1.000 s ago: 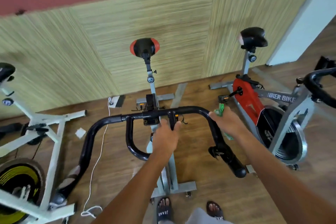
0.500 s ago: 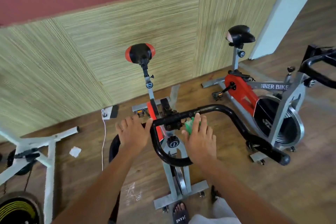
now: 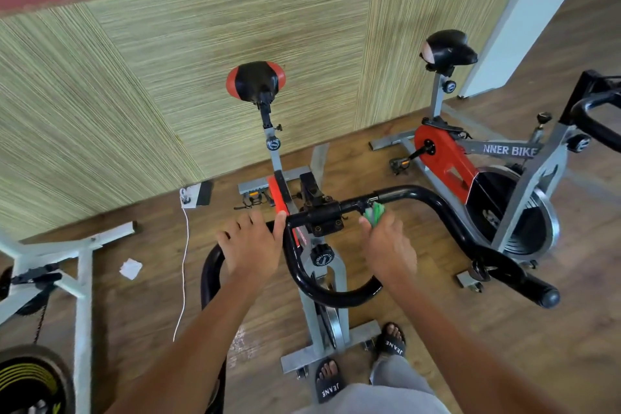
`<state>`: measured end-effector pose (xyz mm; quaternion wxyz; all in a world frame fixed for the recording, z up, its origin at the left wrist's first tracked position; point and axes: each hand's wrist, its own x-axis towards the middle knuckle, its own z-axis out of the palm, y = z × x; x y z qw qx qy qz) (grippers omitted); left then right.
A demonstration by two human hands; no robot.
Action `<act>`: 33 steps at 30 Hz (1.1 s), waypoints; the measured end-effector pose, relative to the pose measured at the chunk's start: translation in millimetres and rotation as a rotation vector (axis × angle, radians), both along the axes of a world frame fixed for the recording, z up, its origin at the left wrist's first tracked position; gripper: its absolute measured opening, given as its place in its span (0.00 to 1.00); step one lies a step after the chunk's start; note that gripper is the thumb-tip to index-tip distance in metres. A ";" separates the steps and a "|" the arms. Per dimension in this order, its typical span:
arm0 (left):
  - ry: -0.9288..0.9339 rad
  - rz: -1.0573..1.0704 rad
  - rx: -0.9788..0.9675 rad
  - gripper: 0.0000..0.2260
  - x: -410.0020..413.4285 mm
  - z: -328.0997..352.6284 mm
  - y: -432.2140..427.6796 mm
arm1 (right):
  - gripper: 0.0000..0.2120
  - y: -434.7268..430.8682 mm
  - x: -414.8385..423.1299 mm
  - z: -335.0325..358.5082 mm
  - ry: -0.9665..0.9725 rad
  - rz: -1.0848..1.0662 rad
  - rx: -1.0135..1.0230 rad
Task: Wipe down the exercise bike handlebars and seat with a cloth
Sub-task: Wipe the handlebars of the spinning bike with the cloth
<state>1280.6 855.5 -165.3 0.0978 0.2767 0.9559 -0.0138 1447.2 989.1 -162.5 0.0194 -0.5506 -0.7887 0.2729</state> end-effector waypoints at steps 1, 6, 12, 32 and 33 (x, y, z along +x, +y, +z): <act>0.000 -0.003 0.000 0.36 -0.4 -0.4 0.1 | 0.26 5.3 -6.8 0.9 -0.011 0.009 -0.008; -0.011 -0.005 -0.020 0.34 -0.4 0.9 1.6 | 0.29 -17.4 16.5 -0.5 0.051 -0.027 -0.008; -0.060 -0.073 0.004 0.34 -10.9 2.2 -4.8 | 0.31 -53.7 38.5 -4.7 0.249 -0.153 -0.153; -0.236 0.216 0.373 0.30 -33.6 -7.6 -54.4 | 0.35 -111.3 -80.7 9.8 -0.035 0.325 0.128; -0.223 0.215 0.363 0.31 -34.0 -8.4 -54.7 | 0.36 -112.1 -82.0 7.8 -0.061 0.318 0.123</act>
